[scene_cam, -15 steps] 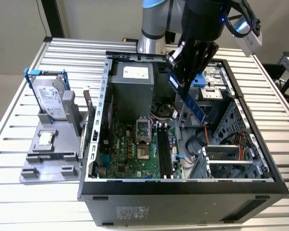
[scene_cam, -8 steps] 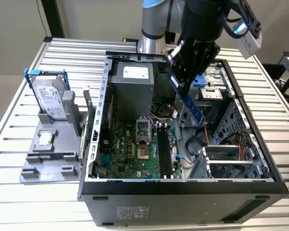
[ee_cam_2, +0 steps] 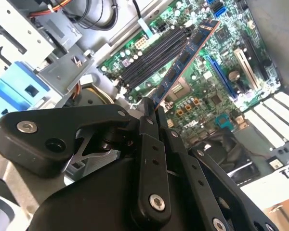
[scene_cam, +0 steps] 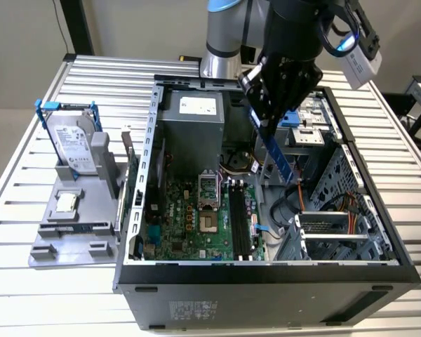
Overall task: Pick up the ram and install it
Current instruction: 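Insert the ram into the slot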
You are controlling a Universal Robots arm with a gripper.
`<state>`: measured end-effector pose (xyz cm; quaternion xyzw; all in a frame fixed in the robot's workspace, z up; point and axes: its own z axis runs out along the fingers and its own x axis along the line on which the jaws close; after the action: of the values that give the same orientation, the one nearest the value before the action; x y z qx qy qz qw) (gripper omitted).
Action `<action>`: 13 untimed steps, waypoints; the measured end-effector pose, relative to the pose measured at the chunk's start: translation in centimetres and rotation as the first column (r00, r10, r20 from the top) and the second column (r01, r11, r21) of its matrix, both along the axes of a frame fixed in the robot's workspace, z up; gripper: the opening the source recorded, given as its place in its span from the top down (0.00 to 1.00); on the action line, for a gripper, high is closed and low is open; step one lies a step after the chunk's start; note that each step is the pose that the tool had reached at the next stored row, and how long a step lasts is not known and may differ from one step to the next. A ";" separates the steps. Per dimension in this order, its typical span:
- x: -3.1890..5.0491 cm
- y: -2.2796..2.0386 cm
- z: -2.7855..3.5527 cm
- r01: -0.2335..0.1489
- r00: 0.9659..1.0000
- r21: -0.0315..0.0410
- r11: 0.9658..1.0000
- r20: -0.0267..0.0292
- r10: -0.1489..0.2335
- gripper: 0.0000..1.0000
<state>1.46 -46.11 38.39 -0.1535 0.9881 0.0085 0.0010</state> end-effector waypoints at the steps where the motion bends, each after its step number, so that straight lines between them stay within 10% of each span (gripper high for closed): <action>1: 0.00 0.00 0.00 0.012 1.000 0.000 1.000 0.000 -0.012 1.00; 13: 0.00 0.00 -0.02 0.120 0.993 0.000 0.993 0.000 -0.120 1.00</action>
<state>1.46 -46.11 38.37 -0.0938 0.9956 0.0084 0.0015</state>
